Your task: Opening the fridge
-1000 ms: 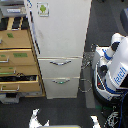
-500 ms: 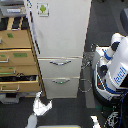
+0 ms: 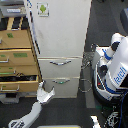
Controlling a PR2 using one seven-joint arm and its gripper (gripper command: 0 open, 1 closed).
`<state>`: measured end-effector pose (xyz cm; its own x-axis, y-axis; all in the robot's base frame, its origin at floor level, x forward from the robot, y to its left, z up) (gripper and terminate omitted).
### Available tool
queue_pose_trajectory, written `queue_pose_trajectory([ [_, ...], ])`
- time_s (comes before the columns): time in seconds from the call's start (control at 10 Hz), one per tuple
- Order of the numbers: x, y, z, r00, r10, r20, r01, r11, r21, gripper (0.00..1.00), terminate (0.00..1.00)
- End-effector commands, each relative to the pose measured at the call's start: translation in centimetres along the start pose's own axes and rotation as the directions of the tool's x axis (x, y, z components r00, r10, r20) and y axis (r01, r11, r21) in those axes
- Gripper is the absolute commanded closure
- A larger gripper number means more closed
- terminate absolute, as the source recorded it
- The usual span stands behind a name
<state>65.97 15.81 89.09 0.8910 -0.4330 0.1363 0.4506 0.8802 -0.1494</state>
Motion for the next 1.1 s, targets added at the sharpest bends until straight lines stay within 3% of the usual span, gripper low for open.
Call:
queue_pose_trajectory([
  [0.1, 3.0, 5.2, 2.8, 0.973, 0.221, -0.061, -0.212, 0.968, 0.136, 0.0, 0.0],
  [0.2, 4.3, 6.3, 3.2, 0.961, 0.262, -0.082, -0.243, 0.95, 0.194, 0.0, 0.0],
  [1.1, 12.4, 10.8, 8.1, 0.953, 0.299, -0.036, -0.28, 0.923, 0.263, 0.0, 0.0],
])
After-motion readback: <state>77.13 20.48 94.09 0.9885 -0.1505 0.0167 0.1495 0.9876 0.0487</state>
